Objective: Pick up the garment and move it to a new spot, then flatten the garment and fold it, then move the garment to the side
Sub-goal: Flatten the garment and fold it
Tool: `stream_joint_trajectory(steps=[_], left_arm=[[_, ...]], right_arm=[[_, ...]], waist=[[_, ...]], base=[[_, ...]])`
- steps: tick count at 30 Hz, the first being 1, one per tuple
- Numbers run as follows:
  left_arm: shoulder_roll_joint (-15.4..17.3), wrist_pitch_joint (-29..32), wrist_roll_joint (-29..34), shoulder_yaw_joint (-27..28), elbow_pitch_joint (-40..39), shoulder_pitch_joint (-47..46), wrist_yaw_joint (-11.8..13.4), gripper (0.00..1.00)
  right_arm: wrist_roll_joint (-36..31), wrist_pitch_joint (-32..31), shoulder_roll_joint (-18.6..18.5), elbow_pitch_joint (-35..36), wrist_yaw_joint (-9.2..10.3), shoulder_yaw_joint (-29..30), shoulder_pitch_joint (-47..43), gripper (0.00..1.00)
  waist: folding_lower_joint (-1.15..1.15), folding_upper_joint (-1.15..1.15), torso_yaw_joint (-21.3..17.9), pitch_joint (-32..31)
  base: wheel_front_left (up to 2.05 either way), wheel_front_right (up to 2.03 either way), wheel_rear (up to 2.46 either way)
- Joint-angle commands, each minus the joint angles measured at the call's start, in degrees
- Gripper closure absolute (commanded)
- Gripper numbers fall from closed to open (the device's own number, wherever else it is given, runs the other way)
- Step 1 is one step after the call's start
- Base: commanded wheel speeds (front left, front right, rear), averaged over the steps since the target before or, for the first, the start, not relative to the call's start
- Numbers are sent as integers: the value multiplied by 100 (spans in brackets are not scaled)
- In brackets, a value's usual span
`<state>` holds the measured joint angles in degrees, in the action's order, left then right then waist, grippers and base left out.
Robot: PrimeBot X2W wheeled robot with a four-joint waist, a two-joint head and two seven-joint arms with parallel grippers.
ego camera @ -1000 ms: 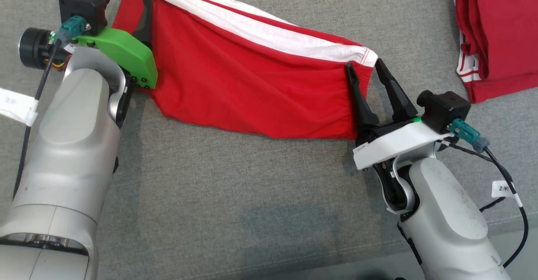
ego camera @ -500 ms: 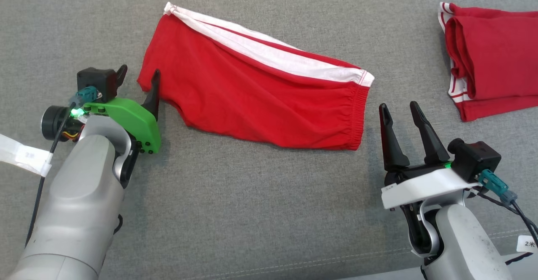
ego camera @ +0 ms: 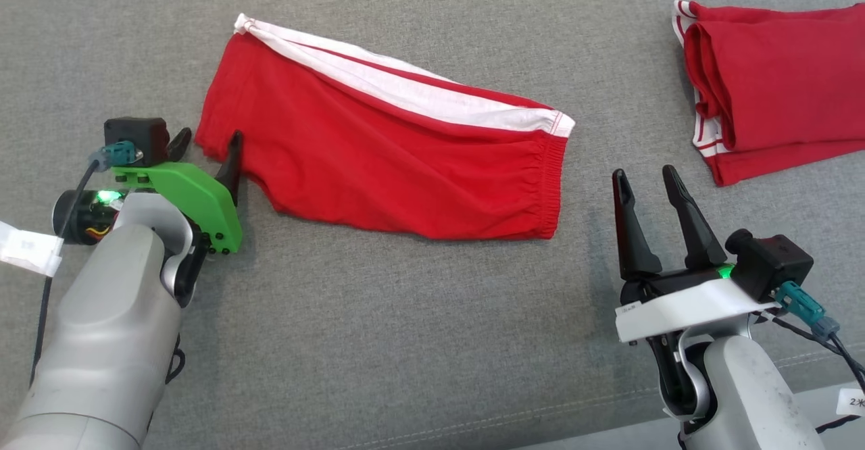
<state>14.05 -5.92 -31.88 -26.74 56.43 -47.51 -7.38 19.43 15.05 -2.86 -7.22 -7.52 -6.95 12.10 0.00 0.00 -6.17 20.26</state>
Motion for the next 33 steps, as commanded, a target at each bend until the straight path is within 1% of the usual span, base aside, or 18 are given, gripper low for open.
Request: stream_joint_trajectory(steps=[1, 4, 7, 8, 9, 10, 11, 12, 16, 22, 29, 33], left_arm=[[78, 93, -72, 34, 105, -79, -11, 0], [107, 158, -96, 44, 207, -131, 11, 0], [70, 250, -211, 72, 380, -138, 8, 0], [62, 245, -222, 62, 409, -141, 7, 7], [52, 235, -230, 47, 435, -140, 6, 24], [31, 221, -246, 33, 449, -136, 4, 60], [-1, 212, -271, 22, 456, -126, 2, 90], [-18, 211, -270, 6, 462, -115, -1, 100], [-36, 121, -361, -27, 429, -54, -6, 100], [-76, -297, -618, 65, 251, 166, -9, 100], [-166, -730, -856, 198, -155, 823, -6, 100], [-255, -852, -955, 314, -563, 1346, 110, 100]], right_arm=[[25, 16, -8, 34, 7, -13, 1, 0], [31, 16, -8, 48, 7, -12, 14, 0], [28, 16, -7, 64, 7, 18, 26, 0], [29, 16, -7, 73, 7, 23, 32, 0], [29, 16, -8, 81, 7, 25, 36, 0], [39, 16, -8, 86, 7, 24, 37, 0], [43, 16, -7, 94, 7, 29, 38, 0], [41, 16, -8, 100, 7, 34, 35, 0], [37, 16, -8, 116, 7, 60, 6, 0], [-7, 16, -8, 104, 7, 144, -122, 0], [-71, 16, -8, -5, 7, 170, -295, 0], [-116, 16, -9, -74, 7, 194, -411, 0]], waist=[[0, 0, -95, 75], [0, 0, -140, 101], [0, 0, -186, 122], [0, 0, -194, 120], [0, 0, -200, 118], [0, 0, -203, 113], [0, 0, -202, 106], [0, 0, -198, 97], [0, 0, -144, 29], [0, 0, 40, -178], [0, 0, 311, -464], [0, 0, 456, -629]], base=[[0, 0, 0], [0, 0, 0], [0, 0, 0], [0, 0, 0], [0, 0, 0], [0, 0, 0], [0, 0, 0], [0, 0, 0], [0, 0, 0], [0, 0, 0], [0, 0, 0], [0, 0, 0]])
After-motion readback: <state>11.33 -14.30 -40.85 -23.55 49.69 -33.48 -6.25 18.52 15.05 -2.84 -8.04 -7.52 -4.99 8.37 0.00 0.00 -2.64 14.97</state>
